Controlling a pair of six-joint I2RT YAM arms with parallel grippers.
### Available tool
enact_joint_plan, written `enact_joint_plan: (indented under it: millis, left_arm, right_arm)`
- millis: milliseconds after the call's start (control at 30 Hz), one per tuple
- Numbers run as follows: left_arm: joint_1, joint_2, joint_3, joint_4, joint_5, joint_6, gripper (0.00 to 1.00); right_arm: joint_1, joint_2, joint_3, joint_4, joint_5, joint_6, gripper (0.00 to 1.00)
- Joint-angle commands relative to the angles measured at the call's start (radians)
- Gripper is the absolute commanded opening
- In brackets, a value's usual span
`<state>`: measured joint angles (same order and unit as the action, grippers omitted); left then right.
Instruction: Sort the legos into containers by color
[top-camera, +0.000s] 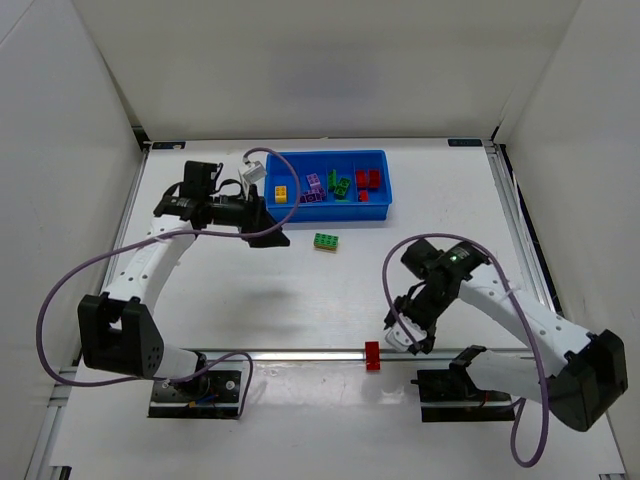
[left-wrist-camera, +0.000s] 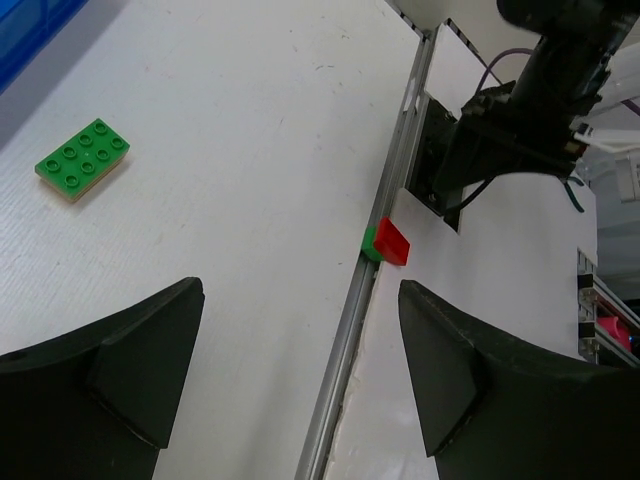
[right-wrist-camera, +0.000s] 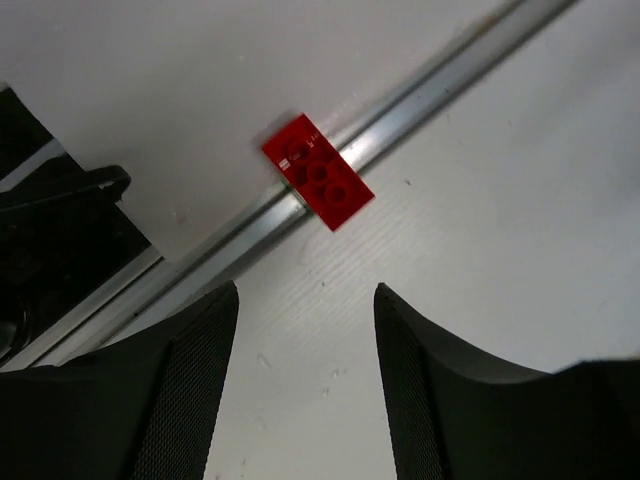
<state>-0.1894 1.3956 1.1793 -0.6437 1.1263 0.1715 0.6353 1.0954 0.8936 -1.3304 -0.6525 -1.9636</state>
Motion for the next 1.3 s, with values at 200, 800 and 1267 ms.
enact_joint_plan:
  millis: [200,800,1267]
  left_arm:
    - [0.085,-0.038,-0.015,-0.008,0.084,-0.004,0.91]
    - [0.128,-0.021,-0.027,-0.008,0.135,-0.010,0.97]
    - [0.165,-0.012,-0.032,-0.008,0.156,-0.004,0.99]
  right_arm:
    - [0.299,0.122,-0.010,0.169,0.134,-0.315,0.61]
    - [0.425,0.317,0.057,0.191,0.237,-0.179,0.62]
    - [0.441,0.376,0.082,0.145,0.202,-0.172,0.61]
